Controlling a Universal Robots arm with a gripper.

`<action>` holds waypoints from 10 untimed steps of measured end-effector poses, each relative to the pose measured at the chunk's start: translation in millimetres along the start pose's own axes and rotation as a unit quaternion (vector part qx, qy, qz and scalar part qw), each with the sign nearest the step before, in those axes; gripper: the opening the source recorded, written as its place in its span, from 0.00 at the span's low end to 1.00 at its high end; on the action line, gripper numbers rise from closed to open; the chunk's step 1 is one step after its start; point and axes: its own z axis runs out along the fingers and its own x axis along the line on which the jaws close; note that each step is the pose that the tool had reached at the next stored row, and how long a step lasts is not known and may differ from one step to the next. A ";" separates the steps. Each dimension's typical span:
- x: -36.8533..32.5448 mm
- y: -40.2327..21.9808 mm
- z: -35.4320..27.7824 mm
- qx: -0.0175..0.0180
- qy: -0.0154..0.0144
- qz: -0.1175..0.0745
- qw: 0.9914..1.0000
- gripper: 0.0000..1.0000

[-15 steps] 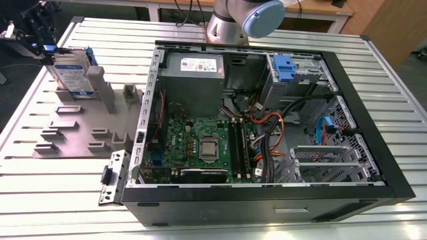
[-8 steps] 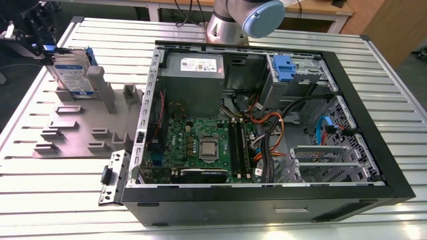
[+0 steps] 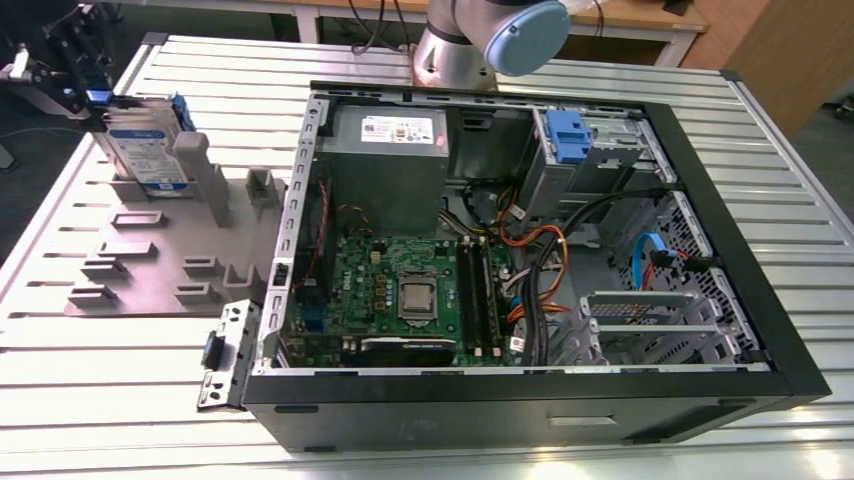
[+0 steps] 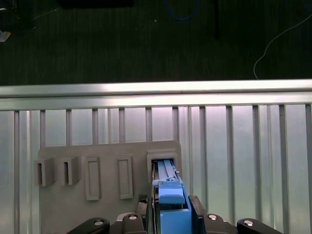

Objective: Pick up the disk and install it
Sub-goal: 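Pick up the disk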

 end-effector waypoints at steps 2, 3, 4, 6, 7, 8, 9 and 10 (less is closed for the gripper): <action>0.0 -0.1 1.0 0.000 0.000 0.000 1.000 0.45; 0.0 -0.2 1.5 0.000 0.000 0.000 1.000 0.45; 0.0 -0.3 1.9 0.000 0.000 0.000 1.000 0.45; 0.0 -0.3 2.8 0.000 0.000 0.000 1.000 0.45; 0.0 -0.4 3.4 0.000 0.000 0.000 1.000 0.45; 0.0 -0.4 4.0 0.000 0.000 0.000 1.000 0.45; 0.0 -0.4 4.4 0.000 0.000 0.000 1.000 0.45; 0.0 -0.4 4.7 0.000 0.000 0.000 1.000 0.45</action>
